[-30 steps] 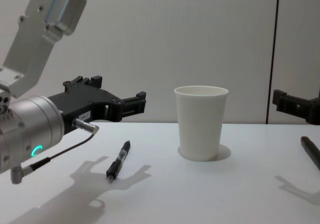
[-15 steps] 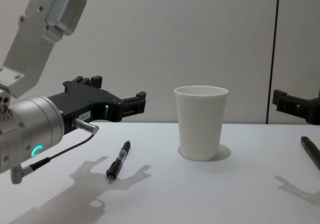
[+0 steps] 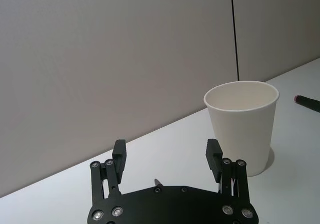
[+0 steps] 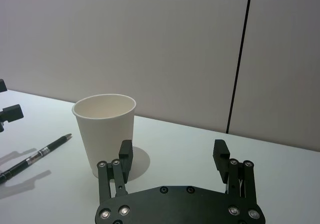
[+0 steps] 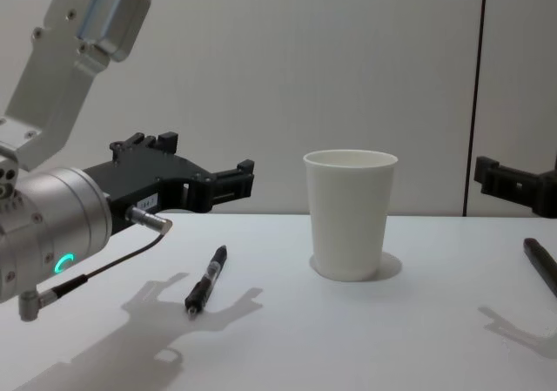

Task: Place the pen into the pen holder.

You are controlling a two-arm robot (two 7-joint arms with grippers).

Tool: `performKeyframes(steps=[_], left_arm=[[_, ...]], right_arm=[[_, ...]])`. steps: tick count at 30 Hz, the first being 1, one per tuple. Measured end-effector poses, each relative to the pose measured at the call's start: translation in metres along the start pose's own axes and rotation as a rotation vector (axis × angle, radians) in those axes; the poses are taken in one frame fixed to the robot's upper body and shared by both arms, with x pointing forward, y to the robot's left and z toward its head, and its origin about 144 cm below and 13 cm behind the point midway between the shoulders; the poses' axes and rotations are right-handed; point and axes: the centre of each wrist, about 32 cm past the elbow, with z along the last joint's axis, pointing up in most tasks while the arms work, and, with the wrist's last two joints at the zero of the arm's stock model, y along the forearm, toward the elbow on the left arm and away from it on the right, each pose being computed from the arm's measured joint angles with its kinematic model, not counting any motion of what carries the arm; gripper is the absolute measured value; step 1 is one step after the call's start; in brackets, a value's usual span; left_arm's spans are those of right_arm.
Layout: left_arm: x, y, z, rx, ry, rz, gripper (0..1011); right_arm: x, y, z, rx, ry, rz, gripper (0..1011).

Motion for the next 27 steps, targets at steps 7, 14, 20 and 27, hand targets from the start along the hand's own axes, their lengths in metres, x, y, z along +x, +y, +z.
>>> performKeyframes(steps=[7,14,20,27], left_arm=[[0.0000,0.0000,0.0000,0.000,0.000,0.000,1003],[0.0000,0.0000,0.0000,0.000,0.000,0.000,1003],[0.0000,0.0000,0.0000,0.000,0.000,0.000,1003],[0.0000,0.0000,0.0000,0.000,0.000,0.000,1003]], right_arm=[[0.0000,0.0000,0.0000,0.000,0.000,0.000,1001],[0.0000,0.0000,0.0000,0.000,0.000,0.000,1001],[0.0000,0.0000,0.0000,0.000,0.000,0.000,1001],[-0.0001,0.0001,0.0000,0.000,0.000,0.000,1001]])
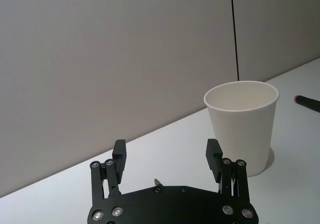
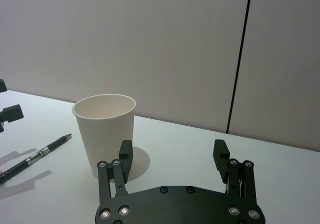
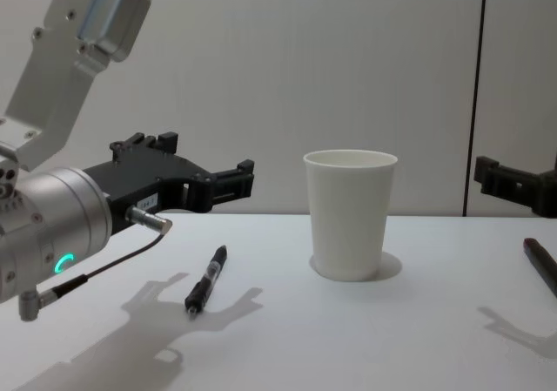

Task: Place the pen into the pen holder.

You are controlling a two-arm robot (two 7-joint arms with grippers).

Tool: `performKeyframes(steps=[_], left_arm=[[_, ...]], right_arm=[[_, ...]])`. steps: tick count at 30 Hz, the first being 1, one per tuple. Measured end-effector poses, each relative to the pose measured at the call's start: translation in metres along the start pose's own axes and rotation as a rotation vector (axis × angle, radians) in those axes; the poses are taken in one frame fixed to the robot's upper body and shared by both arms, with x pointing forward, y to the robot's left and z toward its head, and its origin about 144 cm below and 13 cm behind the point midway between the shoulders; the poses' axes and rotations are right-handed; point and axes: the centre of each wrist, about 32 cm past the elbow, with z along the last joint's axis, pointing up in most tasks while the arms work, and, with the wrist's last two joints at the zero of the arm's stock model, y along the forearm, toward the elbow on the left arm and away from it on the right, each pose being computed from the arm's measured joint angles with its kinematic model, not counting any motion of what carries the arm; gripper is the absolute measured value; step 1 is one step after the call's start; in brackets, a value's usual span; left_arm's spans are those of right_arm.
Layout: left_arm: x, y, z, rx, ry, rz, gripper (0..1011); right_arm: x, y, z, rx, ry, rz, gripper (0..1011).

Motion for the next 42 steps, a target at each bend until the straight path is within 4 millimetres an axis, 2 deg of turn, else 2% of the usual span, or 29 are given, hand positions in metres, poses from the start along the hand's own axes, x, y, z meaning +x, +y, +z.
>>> performKeyframes(steps=[11,22,28,34,42], left_arm=[[0.000,0.000,0.000,0.000,0.000,0.000,1003],[0.000,0.000,0.000,0.000,0.000,0.000,1003],[0.000,0.000,0.000,0.000,0.000,0.000,1003],[0.000,0.000,0.000,0.000,0.000,0.000,1003],[0.000,0.000,0.000,0.000,0.000,0.000,1003]], right_arm=[[0.001,0.005,0.005,-0.047,0.003,-0.040,1001],[0.006,0.021,0.030,-0.173,0.009,-0.124,1001],[0.014,0.042,0.055,-0.263,0.010,-0.173,1001],[0.021,0.060,0.070,-0.334,-0.014,-0.209,1001],[0.025,0.081,0.077,-0.416,-0.044,-0.242,1001]])
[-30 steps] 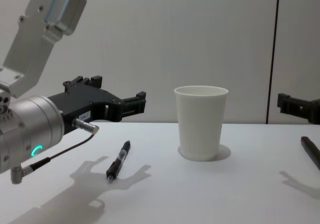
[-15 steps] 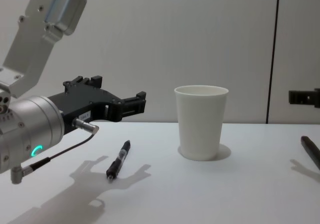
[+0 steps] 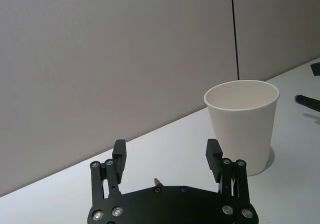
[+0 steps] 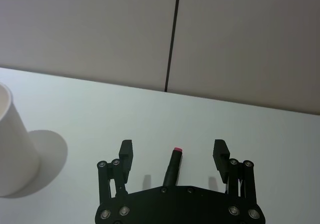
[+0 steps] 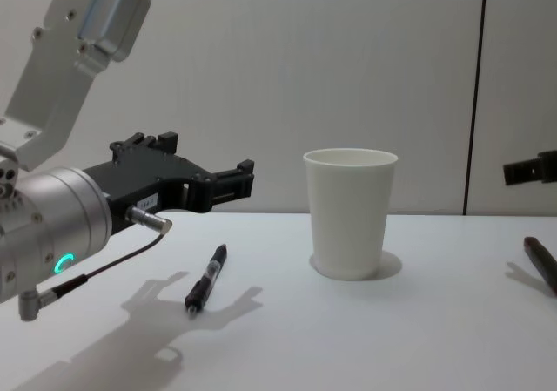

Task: Place the pen into the pen holder.

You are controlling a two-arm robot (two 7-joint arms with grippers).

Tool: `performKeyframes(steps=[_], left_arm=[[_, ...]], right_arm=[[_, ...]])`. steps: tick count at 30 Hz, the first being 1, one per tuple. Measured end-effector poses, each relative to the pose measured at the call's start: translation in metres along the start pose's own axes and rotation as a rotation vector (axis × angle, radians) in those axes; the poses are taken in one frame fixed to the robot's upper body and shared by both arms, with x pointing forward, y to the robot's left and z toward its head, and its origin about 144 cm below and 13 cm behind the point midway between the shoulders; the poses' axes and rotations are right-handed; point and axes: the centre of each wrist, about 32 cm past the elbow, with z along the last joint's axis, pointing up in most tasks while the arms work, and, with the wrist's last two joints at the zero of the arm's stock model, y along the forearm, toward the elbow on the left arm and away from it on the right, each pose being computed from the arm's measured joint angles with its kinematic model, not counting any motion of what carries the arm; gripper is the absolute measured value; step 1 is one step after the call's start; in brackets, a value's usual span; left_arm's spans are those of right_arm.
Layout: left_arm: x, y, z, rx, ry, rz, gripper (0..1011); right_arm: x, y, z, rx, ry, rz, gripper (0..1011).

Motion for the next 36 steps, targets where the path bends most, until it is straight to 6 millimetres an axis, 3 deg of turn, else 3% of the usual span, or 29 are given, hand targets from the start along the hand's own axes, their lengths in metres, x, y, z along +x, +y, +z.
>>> performKeyframes(steps=[17,36], left_arm=[[0.000,0.000,0.000,0.000,0.000,0.000,1003],[0.000,0.000,0.000,0.000,0.000,0.000,1003]], right_arm=[[-0.005,0.033,0.003,-0.152,0.015,-0.026,1001],[-0.011,0.052,-0.009,-0.230,0.065,-0.019,1001]])
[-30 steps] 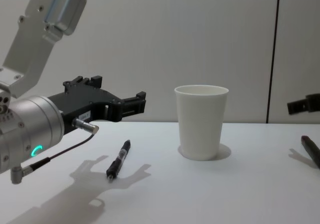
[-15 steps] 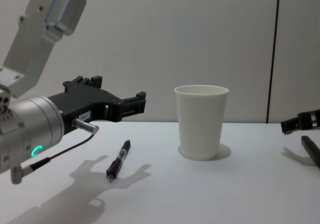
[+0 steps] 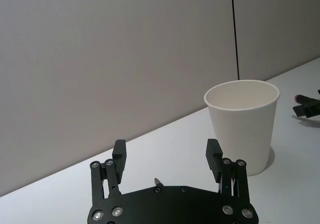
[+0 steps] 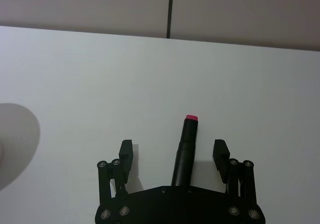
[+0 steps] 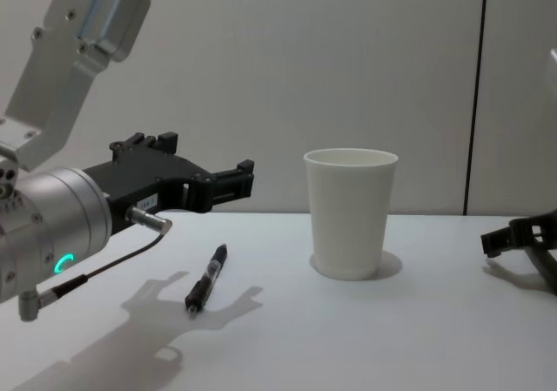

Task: Place the pen into the pen holder.

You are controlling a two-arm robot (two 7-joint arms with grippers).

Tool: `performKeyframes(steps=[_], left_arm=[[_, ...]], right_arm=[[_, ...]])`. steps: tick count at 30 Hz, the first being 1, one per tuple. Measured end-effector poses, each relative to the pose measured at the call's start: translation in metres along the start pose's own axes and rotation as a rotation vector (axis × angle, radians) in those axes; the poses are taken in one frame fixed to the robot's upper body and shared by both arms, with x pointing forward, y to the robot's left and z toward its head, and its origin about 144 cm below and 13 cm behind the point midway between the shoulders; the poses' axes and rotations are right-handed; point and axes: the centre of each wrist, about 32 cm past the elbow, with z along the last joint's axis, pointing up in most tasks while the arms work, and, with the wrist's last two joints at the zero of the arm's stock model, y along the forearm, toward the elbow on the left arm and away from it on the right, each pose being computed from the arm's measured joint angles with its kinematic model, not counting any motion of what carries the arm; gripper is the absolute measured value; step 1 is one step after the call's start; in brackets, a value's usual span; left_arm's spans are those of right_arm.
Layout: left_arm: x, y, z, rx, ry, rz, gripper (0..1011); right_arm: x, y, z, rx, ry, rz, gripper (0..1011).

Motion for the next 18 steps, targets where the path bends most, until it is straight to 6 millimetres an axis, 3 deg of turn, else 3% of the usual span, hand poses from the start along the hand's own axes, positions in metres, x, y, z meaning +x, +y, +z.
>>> performKeyframes(steps=[13,18], left_arm=[[0.0000,0.0000,0.0000,0.000,0.000,0.000,1003],[0.0000,0.0000,0.0000,0.000,0.000,0.000,1003]], right_arm=[[0.0002,0.0048,-0.0047,-0.003,0.013,-0.003,1001],[0.0000,0.0056,-0.0055,-0.003,0.016,-0.002,916]])
